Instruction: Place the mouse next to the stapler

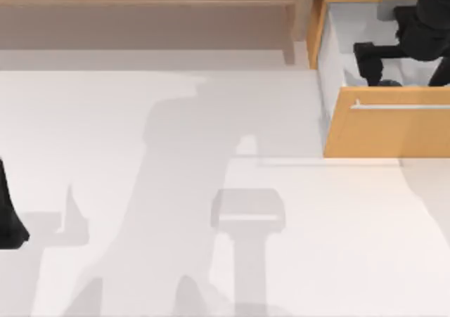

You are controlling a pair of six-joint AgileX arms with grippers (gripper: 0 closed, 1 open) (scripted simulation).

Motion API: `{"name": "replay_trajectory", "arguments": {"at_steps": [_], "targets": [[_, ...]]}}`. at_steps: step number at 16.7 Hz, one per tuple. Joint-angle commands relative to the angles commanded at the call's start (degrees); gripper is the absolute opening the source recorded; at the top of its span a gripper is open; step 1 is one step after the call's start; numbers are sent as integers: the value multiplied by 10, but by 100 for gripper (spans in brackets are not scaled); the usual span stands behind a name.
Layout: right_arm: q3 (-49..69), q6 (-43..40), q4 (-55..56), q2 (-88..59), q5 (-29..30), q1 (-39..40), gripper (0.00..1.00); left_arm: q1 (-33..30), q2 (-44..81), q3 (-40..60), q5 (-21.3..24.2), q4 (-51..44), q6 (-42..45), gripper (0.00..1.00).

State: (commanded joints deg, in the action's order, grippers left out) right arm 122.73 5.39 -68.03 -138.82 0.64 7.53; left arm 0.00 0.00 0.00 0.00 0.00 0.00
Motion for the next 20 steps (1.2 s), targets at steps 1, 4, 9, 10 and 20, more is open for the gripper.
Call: {"name": "replay_trajectory", "arguments": {"at_steps": [1,4,9,10,20], "targets": [[0,0,0,0,0,0,100,0,0,0,0,0,0,100],[-3,0,2,1,0,-2,100,0,0,0,0,0,0,100],[-18,0,16,1,0,0,100,0,0,0,0,0,0,100],[-21,0,19,2,0,0,100,0,0,0,0,0,0,100],[-36,0,54,-17,0,0,100,0,0,0,0,0,0,100]]}}
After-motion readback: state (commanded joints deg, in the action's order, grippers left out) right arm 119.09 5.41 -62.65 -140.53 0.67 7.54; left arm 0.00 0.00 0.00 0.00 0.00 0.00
